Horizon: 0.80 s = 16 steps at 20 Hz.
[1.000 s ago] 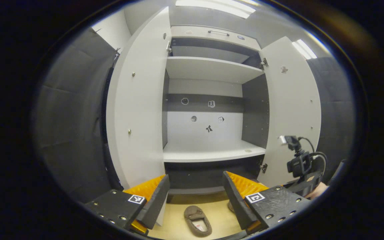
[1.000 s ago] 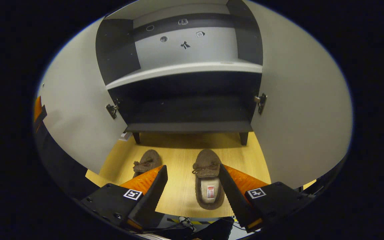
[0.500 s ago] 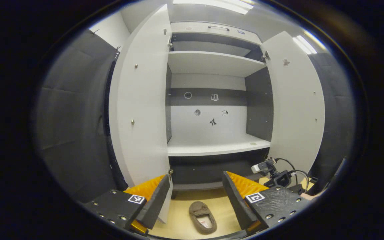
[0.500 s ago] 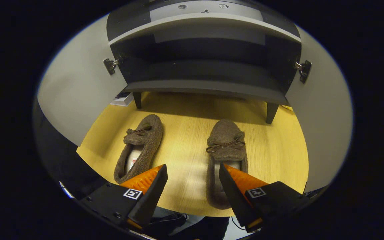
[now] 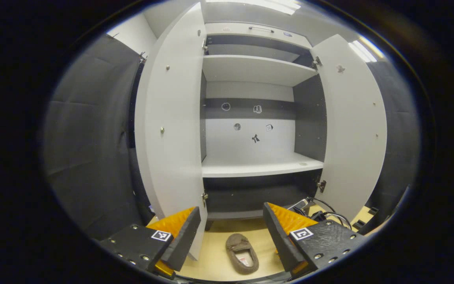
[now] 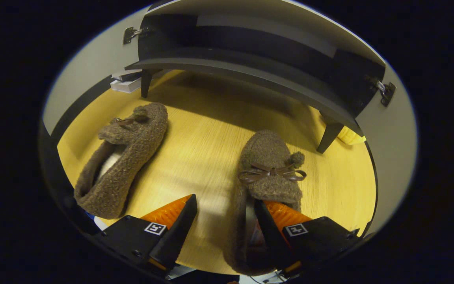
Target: Grab one shoe with the right hand and put it into the shoe cabinet, grab the other shoe with the left hand and put it into the shoe cabinet; then close the right door with the right hand and the left door with the left hand.
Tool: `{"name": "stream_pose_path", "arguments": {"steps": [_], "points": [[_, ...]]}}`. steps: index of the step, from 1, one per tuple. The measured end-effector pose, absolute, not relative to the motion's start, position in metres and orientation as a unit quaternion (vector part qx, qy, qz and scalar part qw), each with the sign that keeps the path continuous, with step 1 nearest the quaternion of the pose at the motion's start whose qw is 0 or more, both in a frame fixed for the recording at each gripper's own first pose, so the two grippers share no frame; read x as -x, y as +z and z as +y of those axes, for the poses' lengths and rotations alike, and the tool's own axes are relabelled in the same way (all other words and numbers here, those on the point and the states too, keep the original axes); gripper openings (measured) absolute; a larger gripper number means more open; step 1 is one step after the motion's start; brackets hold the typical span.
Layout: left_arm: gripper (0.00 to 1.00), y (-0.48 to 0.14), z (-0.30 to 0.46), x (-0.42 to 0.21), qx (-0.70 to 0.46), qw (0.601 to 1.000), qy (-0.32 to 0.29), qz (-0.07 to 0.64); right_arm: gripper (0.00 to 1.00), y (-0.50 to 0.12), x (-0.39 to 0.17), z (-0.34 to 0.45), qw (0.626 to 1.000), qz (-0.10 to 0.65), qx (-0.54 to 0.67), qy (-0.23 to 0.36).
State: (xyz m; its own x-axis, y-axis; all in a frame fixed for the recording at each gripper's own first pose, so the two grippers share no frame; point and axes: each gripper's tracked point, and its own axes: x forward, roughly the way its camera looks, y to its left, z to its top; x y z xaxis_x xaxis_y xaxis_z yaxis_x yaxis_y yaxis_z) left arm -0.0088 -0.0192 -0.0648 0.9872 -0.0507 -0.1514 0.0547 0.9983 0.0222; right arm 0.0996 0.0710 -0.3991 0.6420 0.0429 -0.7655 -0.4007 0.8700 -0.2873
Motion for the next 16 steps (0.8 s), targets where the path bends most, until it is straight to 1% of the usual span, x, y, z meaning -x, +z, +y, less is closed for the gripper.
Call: {"name": "stream_pose_path", "arguments": {"steps": [1, 2, 3, 4, 5, 6, 7, 8, 9, 10, 12, 15, 16], "points": [[0.93, -0.066, -0.017, 0.009, -0.014, 0.997, -0.025, 0.077, 0.92, -0.403, -0.101, 0.07, 0.874, 0.407, 0.233, 0.125], [0.93, -0.067, -0.016, 0.009, -0.012, 0.996, -0.023, 0.08, 0.94, -0.401, -0.105, 0.072, 0.879, 0.397, 0.234, 0.124], [0.93, -0.067, -0.015, 0.009, -0.009, 0.996, -0.02, 0.081, 0.91, -0.403, -0.109, 0.069, 0.879, 0.401, 0.232, 0.112], [0.93, -0.065, -0.015, 0.009, -0.005, 0.997, -0.018, 0.08, 0.81, -0.401, -0.112, 0.064, 0.883, 0.397, 0.231, 0.094], [0.93, -0.063, -0.015, 0.008, -0.003, 0.997, -0.017, 0.077, 0.75, -0.4, -0.116, 0.058, 0.885, 0.396, 0.231, 0.078], [0.93, -0.062, -0.014, 0.008, -0.003, 0.997, -0.016, 0.074, 0.52, -0.4, -0.117, 0.056, 0.886, 0.396, 0.229, 0.072], [0.93, -0.061, -0.014, 0.009, -0.004, 0.997, -0.016, 0.073, 0.44, -0.4, -0.116, 0.056, 0.886, 0.398, 0.227, 0.076], [0.93, -0.06, -0.014, 0.01, -0.005, 0.997, -0.016, 0.072, 0.41, -0.401, -0.116, 0.056, 0.883, 0.4, 0.23, 0.082], [0.93, -0.06, -0.015, 0.01, -0.005, 0.997, -0.018, 0.072, 0.41, -0.396, -0.114, 0.054, 0.881, 0.399, 0.241, 0.086], [0.93, -0.061, -0.017, 0.011, -0.004, 0.997, -0.02, 0.072, 0.35, -0.405, -0.119, 0.056, 0.882, 0.395, 0.242, 0.087], [0.93, -0.062, -0.019, 0.012, -0.004, 0.997, -0.023, 0.071, 0.24, -0.394, -0.114, 0.056, 0.879, 0.395, 0.244, 0.104], [0.93, -0.06, -0.02, 0.013, -0.008, 0.998, -0.024, 0.065, 0.04, -0.394, -0.108, 0.056, 0.874, 0.416, 0.219, 0.12], [0.93, -0.061, -0.021, 0.014, -0.009, 0.998, -0.026, 0.064, 0.03, -0.394, -0.106, 0.055, 0.873, 0.422, 0.208, 0.126]]}}
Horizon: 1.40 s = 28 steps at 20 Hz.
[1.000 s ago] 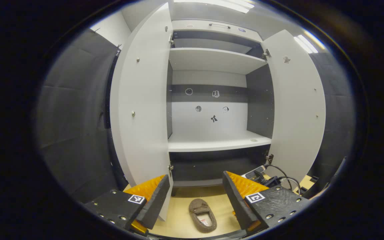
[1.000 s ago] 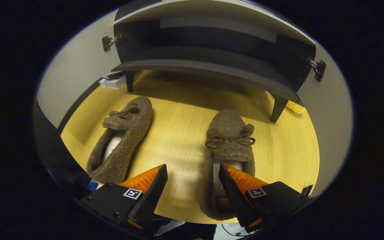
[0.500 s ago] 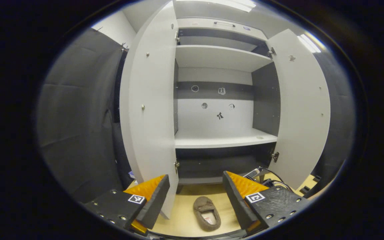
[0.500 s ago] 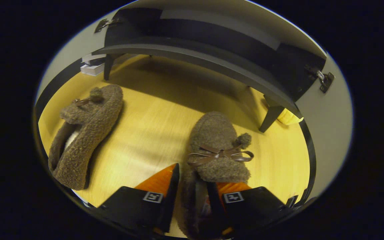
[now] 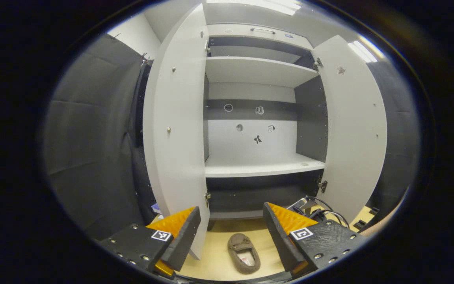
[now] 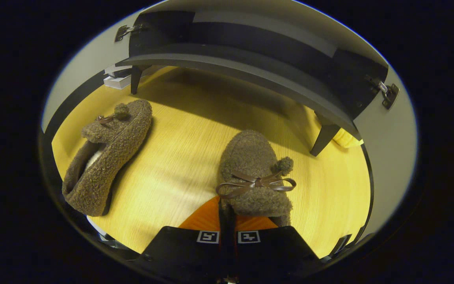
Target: Grab one shoe with the right hand and put it into the shoe cabinet, grab the other shoe with the left hand and put it into the shoe cabinet; then close the right door with the right hand and the left door with the left hand.
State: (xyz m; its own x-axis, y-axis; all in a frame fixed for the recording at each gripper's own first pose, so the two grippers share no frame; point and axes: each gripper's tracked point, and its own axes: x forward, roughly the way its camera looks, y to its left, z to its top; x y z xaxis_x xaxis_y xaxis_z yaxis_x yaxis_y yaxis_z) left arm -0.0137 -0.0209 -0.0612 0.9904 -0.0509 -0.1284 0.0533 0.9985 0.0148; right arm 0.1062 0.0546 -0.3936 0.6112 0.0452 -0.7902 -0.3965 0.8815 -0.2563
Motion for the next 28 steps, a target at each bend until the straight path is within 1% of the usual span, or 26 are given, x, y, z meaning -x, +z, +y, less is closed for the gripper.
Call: {"name": "stream_pose_path", "arguments": {"steps": [2, 4, 5, 6, 13, 15, 16, 17, 20, 21, 22, 23, 24, 25, 28], "points": [[0.93, -0.06, -0.022, 0.015, -0.01, 0.998, -0.028, 0.061, 0.03, -0.38, -0.104, 0.052, 0.883, 0.417, 0.177, 0.123], [0.93, -0.059, -0.023, 0.016, -0.009, 0.998, -0.031, 0.058, 0.03, -0.369, -0.093, 0.051, 0.886, 0.437, 0.109, 0.112], [1.0, -0.058, -0.024, 0.016, -0.008, 0.998, -0.034, 0.057, 0.03, -0.363, -0.088, 0.052, 0.887, 0.443, 0.074, 0.109], [1.0, -0.06, -0.024, 0.016, -0.009, 0.998, -0.036, 0.057, 0.03, -0.357, -0.086, 0.052, 0.888, 0.444, 0.052, 0.106], [1.0, -0.067, -0.039, 0.003, -0.013, 0.995, -0.075, 0.059, 0.03, -0.306, -0.027, 0.052, 0.904, 0.409, 0.03, 0.123], [1.0, -0.068, -0.045, -0.001, -0.015, 0.995, -0.088, 0.055, 0.03, -0.296, -0.008, 0.052, 0.905, 0.408, 0.01, 0.118], [1.0, -0.069, -0.047, -0.003, -0.016, 0.994, -0.094, 0.054, 0.0, -0.291, 0.001, 0.053, 0.905, 0.409, -0.002, 0.116], [1.0, -0.07, -0.05, -0.005, -0.017, 0.993, -0.099, 0.054, 0.03, -0.286, 0.011, 0.053, 0.904, 0.412, -0.01, 0.115], [1.0, -0.077, -0.055, -0.008, -0.019, 0.991, -0.115, 0.064, 0.02, -0.264, 0.028, 0.056, 0.903, 0.414, -0.015, 0.112], [1.0, -0.078, -0.057, -0.009, -0.018, 0.99, -0.121, 0.066, 0.0, -0.257, 0.03, 0.058, 0.904, 0.411, -0.014, 0.113], [1.0, -0.078, -0.058, -0.009, -0.016, 0.989, -0.127, 0.067, 0.02, -0.246, 0.03, 0.059, 0.906, 0.407, -0.011, 0.114], [1.0, -0.079, -0.059, -0.011, -0.016, 0.988, -0.134, 0.069, 0.03, -0.233, 0.03, 0.058, 0.908, 0.402, -0.007, 0.115], [1.0, -0.082, -0.064, -0.011, -0.015, 0.986, -0.147, 0.075, 0.0, -0.217, 0.026, 0.056, 0.914, 0.389, -0.008, 0.113], [0.93, -0.083, -0.066, -0.011, -0.013, 0.985, -0.155, 0.08, 0.02, -0.199, 0.02, 0.056, 0.922, 0.372, -0.012, 0.111], [0.93, -0.076, -0.065, -0.015, -0.009, 0.984, -0.157, 0.082, 0.02, -0.144, -0.003, 0.065, 0.938, 0.323, -0.028, 0.12]]}}
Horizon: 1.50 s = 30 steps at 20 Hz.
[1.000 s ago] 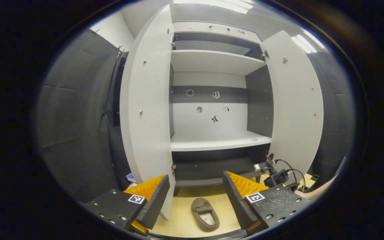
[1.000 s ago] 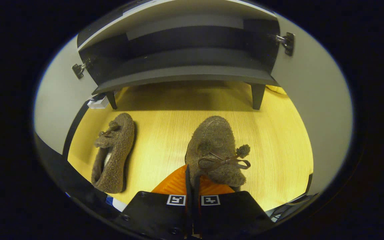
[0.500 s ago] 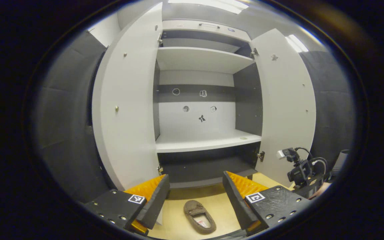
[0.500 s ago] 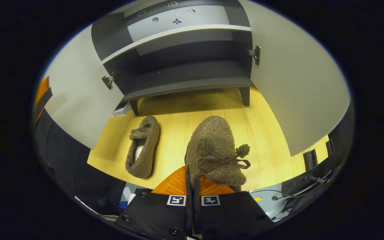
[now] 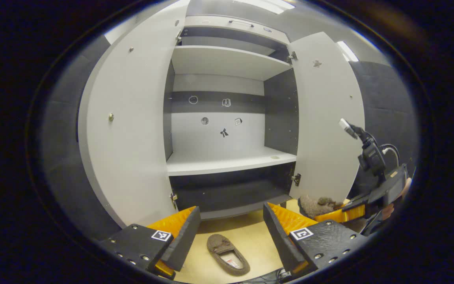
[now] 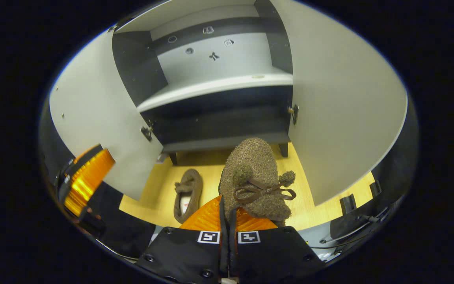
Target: Grab one shoe with the right hand and put it into the shoe cabinet, grab the other shoe with the left hand and put it into the shoe cabinet; then close the right door with the right hand and the left door with the left hand.
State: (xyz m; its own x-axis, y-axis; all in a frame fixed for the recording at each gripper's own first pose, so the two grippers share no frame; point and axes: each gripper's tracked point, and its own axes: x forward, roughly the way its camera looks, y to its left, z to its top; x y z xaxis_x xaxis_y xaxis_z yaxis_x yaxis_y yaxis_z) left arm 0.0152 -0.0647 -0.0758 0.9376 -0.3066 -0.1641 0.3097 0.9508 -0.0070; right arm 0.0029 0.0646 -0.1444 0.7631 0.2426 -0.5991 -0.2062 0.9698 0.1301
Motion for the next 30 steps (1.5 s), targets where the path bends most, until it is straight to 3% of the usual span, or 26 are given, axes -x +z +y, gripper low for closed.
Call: {"name": "stream_pose_path", "arguments": {"steps": [2, 3, 4, 5, 7, 8, 9, 10, 16, 23, 30], "points": [[0.93, -0.068, -0.064, -0.024, -0.005, 0.985, -0.153, 0.083, 0.02, -0.111, -0.021, 0.075, 0.945, 0.293, -0.03, 0.141], [1.0, -0.064, -0.064, -0.028, -0.001, 0.985, -0.152, 0.082, 0.02, -0.095, -0.031, 0.078, 0.948, 0.279, -0.026, 0.151], [1.0, -0.058, -0.064, -0.033, 0.002, 0.985, -0.149, 0.081, 0.02, -0.079, -0.041, 0.081, 0.952, 0.261, -0.018, 0.16], [0.93, -0.051, -0.063, -0.037, 0.005, 0.986, -0.146, 0.078, 0.03, -0.063, -0.052, 0.084, 0.955, 0.243, -0.006, 0.167], [0.93, -0.036, -0.062, -0.045, 0.007, 0.988, -0.141, 0.067, 0.03, -0.036, -0.069, 0.091, 0.96, 0.213, 0.016, 0.182], [0.85, -0.03, -0.061, -0.05, 0.005, 0.989, -0.136, 0.06, 0.03, -0.026, -0.079, 0.095, 0.961, 0.203, 0.019, 0.188], [1.0, -0.022, -0.061, -0.054, 0.003, 0.99, -0.132, 0.053, 0.02, -0.015, -0.088, 0.099, 0.962, 0.192, 0.018, 0.195], [0.93, -0.014, -0.063, -0.057, 0.003, 0.99, -0.13, 0.045, 0.03, -0.006, -0.098, 0.103, 0.962, 0.184, 0.017, 0.2], [0.93, 0.011, -0.065, -0.063, 0.015, 0.995, -0.095, 0.016, 0.03, 0.034, -0.156, 0.119, 0.965, 0.142, 0.006, 0.221], [0.93, 0.024, -0.051, -0.055, 0.022, 0.999, -0.04, 0.008, 0.02, 0.06, -0.238, 0.126, 0.972, 0.104, -0.006, 0.211], [0.93, 0.025, -0.034, -0.049, 0.022, 0.999, 0.026, 0.011, 0.02, 0.067, -0.323, 0.114, 0.983, 0.078, -0.024, 0.166]]}}
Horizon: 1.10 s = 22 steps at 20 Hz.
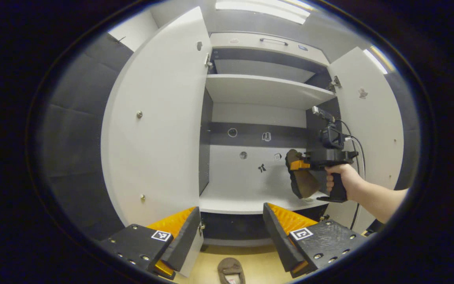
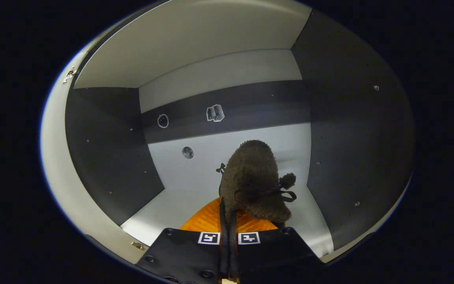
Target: Grab one shoe with the right hand and put it into the shoe cabinet, grab the other shoe with the left hand and put it into the shoe cabinet; then close the right door with the right hand and the left door with the left hand.
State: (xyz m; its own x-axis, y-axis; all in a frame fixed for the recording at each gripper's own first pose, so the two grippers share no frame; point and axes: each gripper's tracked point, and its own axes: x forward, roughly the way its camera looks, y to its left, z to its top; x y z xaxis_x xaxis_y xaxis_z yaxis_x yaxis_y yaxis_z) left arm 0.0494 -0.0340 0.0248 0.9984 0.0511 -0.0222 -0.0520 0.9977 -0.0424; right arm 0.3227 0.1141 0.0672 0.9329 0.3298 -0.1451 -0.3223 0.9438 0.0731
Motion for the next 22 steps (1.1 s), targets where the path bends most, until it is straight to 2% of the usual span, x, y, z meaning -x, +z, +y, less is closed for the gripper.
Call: {"name": "stream_pose_path", "arguments": {"steps": [4, 9, 10, 13, 14, 15, 16, 17, 18, 19, 22], "points": [[0.93, 0.021, -0.031, -0.043, 0.017, 0.999, 0.048, 0.017, 0.02, 0.058, -0.347, 0.112, 0.985, 0.076, -0.005, 0.153], [0.93, 0.016, -0.028, -0.042, 0.009, 0.997, 0.066, 0.028, 0.05, 0.036, -0.349, 0.118, 0.984, 0.079, 0.01, 0.158], [1.0, 0.015, -0.027, -0.042, 0.006, 0.997, 0.068, 0.028, 0.05, 0.04, -0.351, 0.118, 0.986, 0.066, 0.012, 0.154], [1.0, 0.015, -0.027, -0.043, -0.006, 0.997, 0.07, 0.027, 0.09, 0.039, -0.347, 0.117, 0.987, 0.055, 0.024, 0.148], [0.93, 0.015, -0.029, -0.042, -0.009, 0.997, 0.069, 0.027, 0.09, 0.039, -0.347, 0.118, 0.987, 0.054, 0.026, 0.149], [1.0, 0.015, -0.031, -0.042, -0.01, 0.997, 0.068, 0.027, 0.09, 0.038, -0.347, 0.118, 0.987, 0.054, 0.029, 0.148], [1.0, 0.017, -0.033, -0.042, -0.011, 0.997, 0.067, 0.027, 0.18, 0.034, -0.346, 0.117, 0.986, 0.06, 0.036, 0.149], [1.0, 0.016, -0.035, -0.041, -0.01, 0.997, 0.066, 0.026, 0.22, 0.028, -0.347, 0.116, 0.987, 0.065, 0.042, 0.144], [1.0, 0.017, -0.036, -0.041, -0.009, 0.998, 0.064, 0.025, 0.19, 0.026, -0.345, 0.114, 0.986, 0.068, 0.045, 0.143], [0.93, 0.016, -0.036, -0.041, -0.009, 0.998, 0.064, 0.025, 0.23, 0.024, -0.343, 0.118, 0.986, 0.068, 0.045, 0.147], [0.93, 0.014, -0.036, -0.039, -0.011, 0.998, 0.064, 0.026, 0.79, 0.027, -0.334, 0.121, 0.985, 0.063, 0.045, 0.155]]}}
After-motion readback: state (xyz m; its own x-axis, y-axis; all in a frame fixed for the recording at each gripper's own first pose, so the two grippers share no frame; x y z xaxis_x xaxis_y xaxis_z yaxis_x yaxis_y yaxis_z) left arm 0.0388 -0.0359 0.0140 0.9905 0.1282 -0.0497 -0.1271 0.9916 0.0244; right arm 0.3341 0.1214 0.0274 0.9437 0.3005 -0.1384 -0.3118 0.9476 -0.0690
